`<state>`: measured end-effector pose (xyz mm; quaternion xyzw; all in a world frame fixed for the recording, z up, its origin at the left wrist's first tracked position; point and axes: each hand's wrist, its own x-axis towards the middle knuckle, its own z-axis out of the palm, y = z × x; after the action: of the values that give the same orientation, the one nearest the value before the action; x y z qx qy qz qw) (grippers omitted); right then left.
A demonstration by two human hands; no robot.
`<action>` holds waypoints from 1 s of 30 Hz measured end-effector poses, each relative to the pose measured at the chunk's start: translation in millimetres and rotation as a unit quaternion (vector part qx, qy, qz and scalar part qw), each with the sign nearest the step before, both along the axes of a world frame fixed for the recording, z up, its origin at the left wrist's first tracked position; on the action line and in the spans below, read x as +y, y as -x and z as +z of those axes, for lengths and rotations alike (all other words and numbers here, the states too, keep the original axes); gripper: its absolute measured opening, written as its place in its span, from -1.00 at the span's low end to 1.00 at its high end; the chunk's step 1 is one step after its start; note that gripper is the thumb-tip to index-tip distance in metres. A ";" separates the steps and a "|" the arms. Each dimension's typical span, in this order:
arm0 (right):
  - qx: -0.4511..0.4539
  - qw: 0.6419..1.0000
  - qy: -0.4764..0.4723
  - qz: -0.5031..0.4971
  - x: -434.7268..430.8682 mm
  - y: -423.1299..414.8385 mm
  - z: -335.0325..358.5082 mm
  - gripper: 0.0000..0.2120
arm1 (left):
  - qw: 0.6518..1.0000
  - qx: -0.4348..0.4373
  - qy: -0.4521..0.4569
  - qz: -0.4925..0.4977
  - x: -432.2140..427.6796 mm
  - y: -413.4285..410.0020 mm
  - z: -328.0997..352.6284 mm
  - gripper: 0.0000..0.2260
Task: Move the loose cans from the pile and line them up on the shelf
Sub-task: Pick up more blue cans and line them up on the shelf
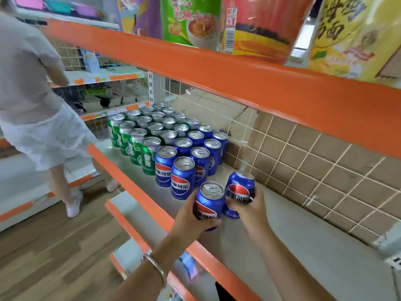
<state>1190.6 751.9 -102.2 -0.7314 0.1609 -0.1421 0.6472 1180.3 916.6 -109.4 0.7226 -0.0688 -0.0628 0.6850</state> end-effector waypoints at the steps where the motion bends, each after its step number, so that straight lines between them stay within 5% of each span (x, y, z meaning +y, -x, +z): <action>1: 0.000 1.000 0.010 -0.005 3.9 -2.0 -1.6 -0.20 | 1.000 -0.002 0.001 -0.011 2.9 -3.1 -0.7 -0.29; 15: -0.042 0.977 0.189 -0.091 14.5 -10.8 -26.3 -0.28 | 0.991 -0.066 -0.087 -0.073 17.2 -23.7 -9.2 -0.24; 30: -0.015 0.973 0.203 -0.110 6.3 -92.0 -6.4 -0.35 | 0.981 -0.055 -0.143 -0.117 24.0 -34.7 -11.6 -0.38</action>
<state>1282.6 758.2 -108.6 -0.8232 0.1990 -0.2531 0.4676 1215.0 940.5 -121.0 0.8024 -0.1811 -0.1117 0.5575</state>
